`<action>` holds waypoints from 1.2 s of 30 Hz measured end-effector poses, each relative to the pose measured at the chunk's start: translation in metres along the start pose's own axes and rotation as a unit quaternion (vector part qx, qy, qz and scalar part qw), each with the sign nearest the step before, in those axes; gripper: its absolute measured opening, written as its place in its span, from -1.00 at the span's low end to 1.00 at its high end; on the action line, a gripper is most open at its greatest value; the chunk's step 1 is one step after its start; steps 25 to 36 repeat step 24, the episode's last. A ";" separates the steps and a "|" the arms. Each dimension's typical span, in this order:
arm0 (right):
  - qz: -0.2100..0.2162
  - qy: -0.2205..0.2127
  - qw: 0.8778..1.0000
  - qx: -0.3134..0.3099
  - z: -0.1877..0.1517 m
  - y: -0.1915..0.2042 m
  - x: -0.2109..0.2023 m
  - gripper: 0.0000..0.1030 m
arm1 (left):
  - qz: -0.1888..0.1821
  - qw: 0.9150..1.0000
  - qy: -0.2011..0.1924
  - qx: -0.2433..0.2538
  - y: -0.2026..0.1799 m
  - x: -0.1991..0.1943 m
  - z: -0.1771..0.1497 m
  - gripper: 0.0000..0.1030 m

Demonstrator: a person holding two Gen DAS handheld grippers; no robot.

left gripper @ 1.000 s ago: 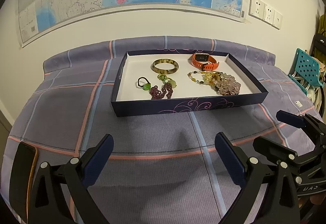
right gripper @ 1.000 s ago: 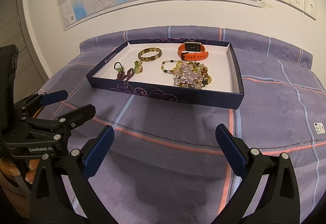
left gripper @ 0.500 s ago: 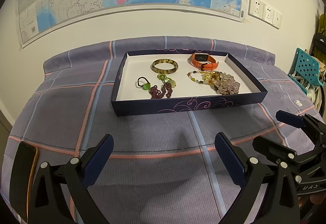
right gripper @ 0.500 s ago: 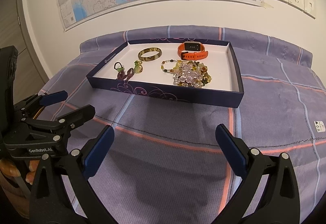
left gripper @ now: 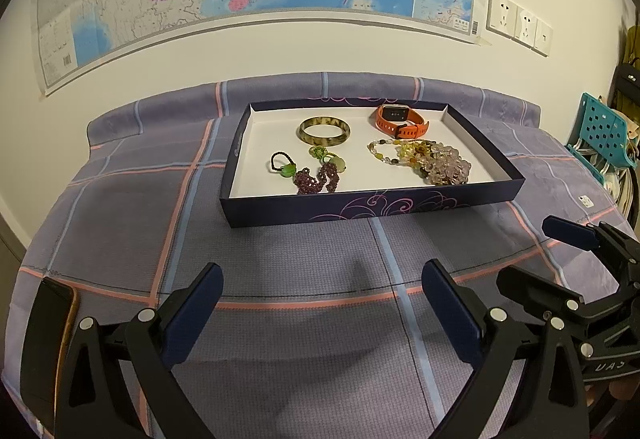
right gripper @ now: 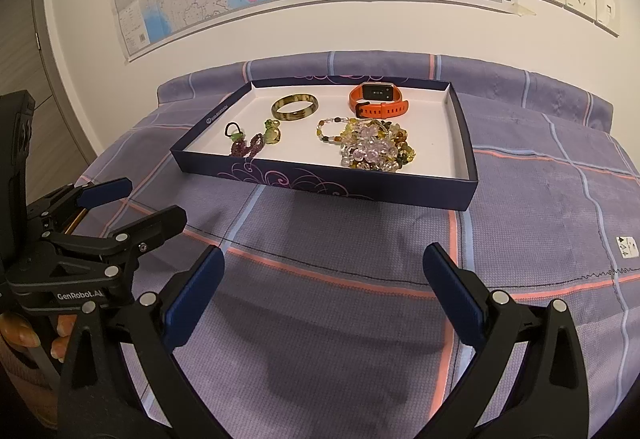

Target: Organize jewelry

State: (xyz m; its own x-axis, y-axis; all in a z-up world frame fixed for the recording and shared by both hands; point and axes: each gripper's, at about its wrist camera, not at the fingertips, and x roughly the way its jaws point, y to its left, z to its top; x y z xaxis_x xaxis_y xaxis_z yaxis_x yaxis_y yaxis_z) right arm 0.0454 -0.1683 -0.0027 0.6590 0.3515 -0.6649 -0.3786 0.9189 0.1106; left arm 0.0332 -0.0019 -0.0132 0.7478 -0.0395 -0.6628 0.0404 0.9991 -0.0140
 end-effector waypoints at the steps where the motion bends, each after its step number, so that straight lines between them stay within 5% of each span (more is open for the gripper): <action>1: 0.000 0.000 1.000 0.000 0.000 0.000 0.000 0.91 | 0.000 1.000 -0.001 0.000 0.000 -0.001 0.000 0.87; 15: -0.001 -0.006 1.000 -0.002 -0.003 0.002 -0.006 0.91 | -0.002 1.000 -0.018 0.017 -0.004 -0.007 -0.001 0.86; 24: -0.016 0.007 1.000 -0.016 -0.007 -0.006 -0.009 0.91 | -0.032 0.999 0.028 -0.004 0.000 0.006 -0.007 0.87; 36: -0.016 0.007 1.000 -0.016 -0.007 -0.006 -0.009 0.91 | -0.032 0.999 0.028 -0.004 0.000 0.006 -0.007 0.87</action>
